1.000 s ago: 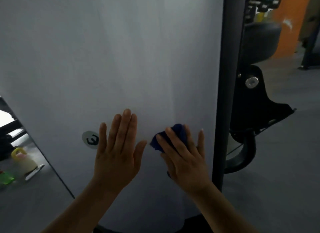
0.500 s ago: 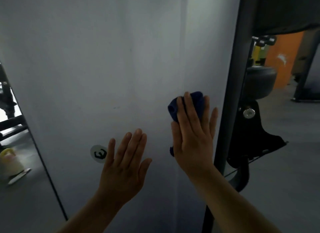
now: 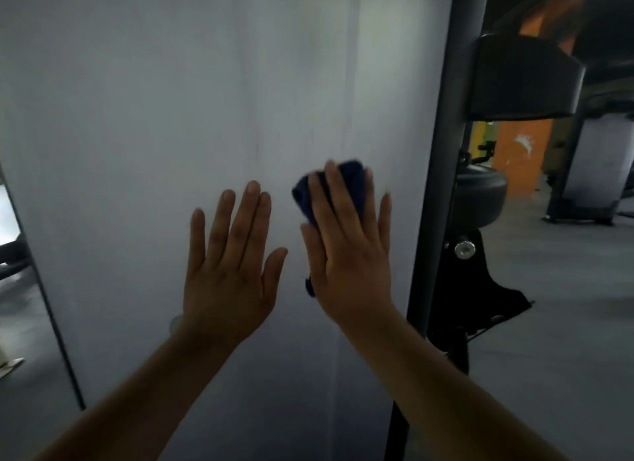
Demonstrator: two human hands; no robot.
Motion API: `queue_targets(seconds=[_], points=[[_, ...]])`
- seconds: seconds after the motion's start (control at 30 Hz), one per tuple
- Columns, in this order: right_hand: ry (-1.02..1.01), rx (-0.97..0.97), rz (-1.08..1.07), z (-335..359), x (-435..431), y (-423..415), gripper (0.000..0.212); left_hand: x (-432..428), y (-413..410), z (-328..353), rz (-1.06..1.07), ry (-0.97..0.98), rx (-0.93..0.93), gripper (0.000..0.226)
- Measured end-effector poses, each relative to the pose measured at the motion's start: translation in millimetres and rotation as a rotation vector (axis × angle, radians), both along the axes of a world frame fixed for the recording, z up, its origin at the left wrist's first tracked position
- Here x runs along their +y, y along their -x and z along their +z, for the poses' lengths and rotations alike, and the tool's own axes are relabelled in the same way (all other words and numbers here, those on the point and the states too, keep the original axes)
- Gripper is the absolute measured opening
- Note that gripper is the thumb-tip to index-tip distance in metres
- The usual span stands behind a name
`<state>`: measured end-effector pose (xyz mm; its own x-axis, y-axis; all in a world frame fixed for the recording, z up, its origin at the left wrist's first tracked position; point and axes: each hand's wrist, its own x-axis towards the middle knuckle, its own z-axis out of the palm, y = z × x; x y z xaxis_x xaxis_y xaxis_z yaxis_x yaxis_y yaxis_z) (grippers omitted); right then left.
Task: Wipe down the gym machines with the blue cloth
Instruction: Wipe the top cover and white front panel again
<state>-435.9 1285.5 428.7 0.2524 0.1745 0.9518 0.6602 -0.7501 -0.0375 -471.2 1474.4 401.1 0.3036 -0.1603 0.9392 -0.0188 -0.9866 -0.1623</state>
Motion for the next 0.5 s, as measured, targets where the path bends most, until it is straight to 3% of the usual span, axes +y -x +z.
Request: queue_targets(seconds=[0.1, 0.17, 0.33, 0.5], points=[[0.134, 0.005, -0.013, -39.1, -4.8, 4.2, 0.058, -1.7, 0.4, 0.5, 0.001, -0.002, -0.006, 0.071], [0.161, -0.034, -0.022, -6.4, -3.9, 1.1, 0.057, -2.2, 0.1, -0.1, 0.004, -0.011, -0.016, 0.071], [-0.064, -0.131, -0.067, 109.3, 13.1, -5.9, 0.055, -0.2, 3.4, 1.8, -0.017, 0.003, 0.035, 0.073], [0.086, -0.106, -0.03, 36.1, 8.8, 1.2, 0.059, 17.8, 7.3, 22.4, -0.044, -0.003, -0.046, 0.071]])
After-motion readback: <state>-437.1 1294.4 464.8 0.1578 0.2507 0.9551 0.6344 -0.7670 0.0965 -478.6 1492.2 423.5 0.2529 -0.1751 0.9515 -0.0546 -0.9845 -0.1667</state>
